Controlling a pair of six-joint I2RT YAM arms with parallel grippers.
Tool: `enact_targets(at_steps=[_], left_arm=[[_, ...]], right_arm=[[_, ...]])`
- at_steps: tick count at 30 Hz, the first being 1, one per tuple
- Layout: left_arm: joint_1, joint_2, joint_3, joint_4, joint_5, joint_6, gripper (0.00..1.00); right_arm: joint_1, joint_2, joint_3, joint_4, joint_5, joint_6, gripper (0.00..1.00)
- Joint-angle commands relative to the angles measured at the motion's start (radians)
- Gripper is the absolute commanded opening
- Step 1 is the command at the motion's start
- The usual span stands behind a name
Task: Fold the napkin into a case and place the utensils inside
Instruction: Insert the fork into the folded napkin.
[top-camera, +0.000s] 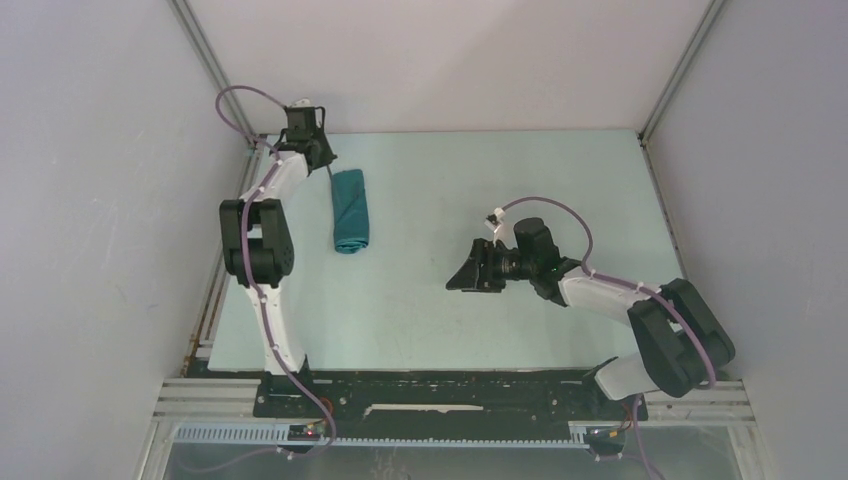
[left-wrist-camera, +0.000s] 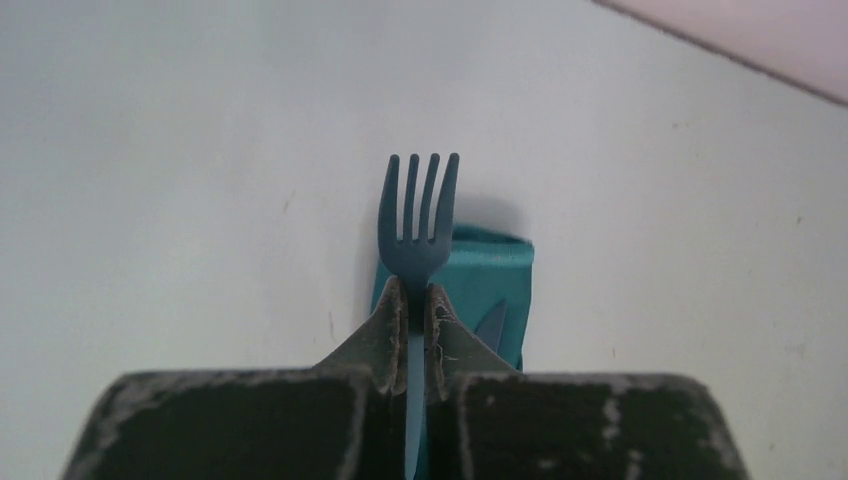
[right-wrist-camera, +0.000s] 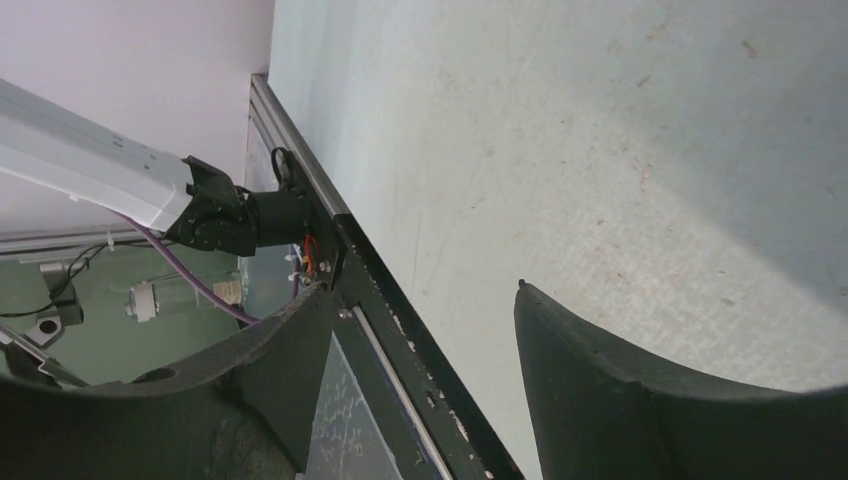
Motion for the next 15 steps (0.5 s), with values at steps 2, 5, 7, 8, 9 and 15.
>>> enact_targets(at_steps=[2, 5, 7, 8, 9, 15], left_arm=[[0.015, 0.121, 0.231, -0.104, 0.036, 0.025, 0.0], [0.015, 0.197, 0.358, -0.21, 0.032, 0.001, 0.0], [0.015, 0.226, 0.406, -0.26, 0.019, -0.012, 0.0], [0.015, 0.231, 0.413, -0.265, 0.016, -0.018, 0.0], [0.014, 0.235, 0.416, -0.266, 0.018, -0.023, 0.0], [0.015, 0.277, 0.451, -0.339, 0.022, -0.073, 0.01]], right_arm=[[-0.031, 0.045, 0.008, 0.059, -0.047, -0.004, 0.74], [-0.037, 0.054, 0.008, 0.071, -0.058, 0.001, 0.73], [-0.04, 0.053, 0.008, 0.071, -0.06, 0.003, 0.73], [-0.042, 0.053, 0.009, 0.072, -0.061, 0.005, 0.73], [-0.043, 0.052, 0.009, 0.072, -0.064, 0.005, 0.73], [-0.048, 0.031, 0.008, 0.05, -0.064, -0.003, 0.73]])
